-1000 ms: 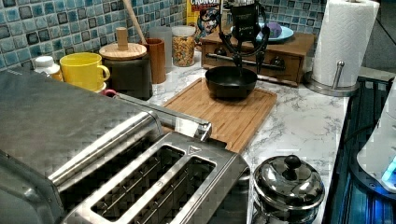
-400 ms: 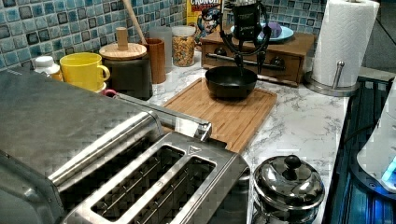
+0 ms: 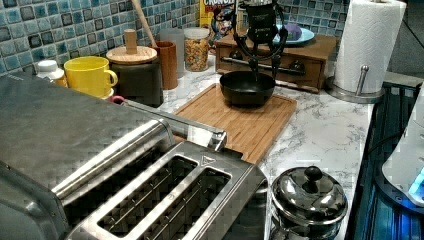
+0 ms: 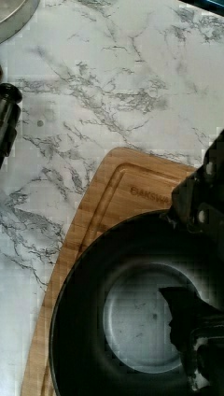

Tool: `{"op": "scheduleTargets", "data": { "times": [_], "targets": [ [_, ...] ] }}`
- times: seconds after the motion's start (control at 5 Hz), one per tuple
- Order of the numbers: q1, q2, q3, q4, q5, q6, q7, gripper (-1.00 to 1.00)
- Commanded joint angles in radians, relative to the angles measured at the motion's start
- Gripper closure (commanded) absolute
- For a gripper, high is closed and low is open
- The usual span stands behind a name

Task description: Put the bowl on the board.

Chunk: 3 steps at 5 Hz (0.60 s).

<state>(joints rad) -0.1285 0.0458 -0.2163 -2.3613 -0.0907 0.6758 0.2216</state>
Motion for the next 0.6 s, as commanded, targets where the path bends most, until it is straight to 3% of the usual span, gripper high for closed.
{"op": "scheduleTargets", "data": {
  "times": [0.2, 0.4, 0.6],
  "targets": [
    [0.002, -0.033, 0.003, 0.023, 0.002, -0.007, -0.025, 0.00],
    [-0.019, -0.033, 0.025, 0.024, 0.002, -0.006, -0.025, 0.00],
    [-0.004, -0.033, 0.009, 0.024, 0.002, -0.006, -0.025, 0.00]
  ]
}}
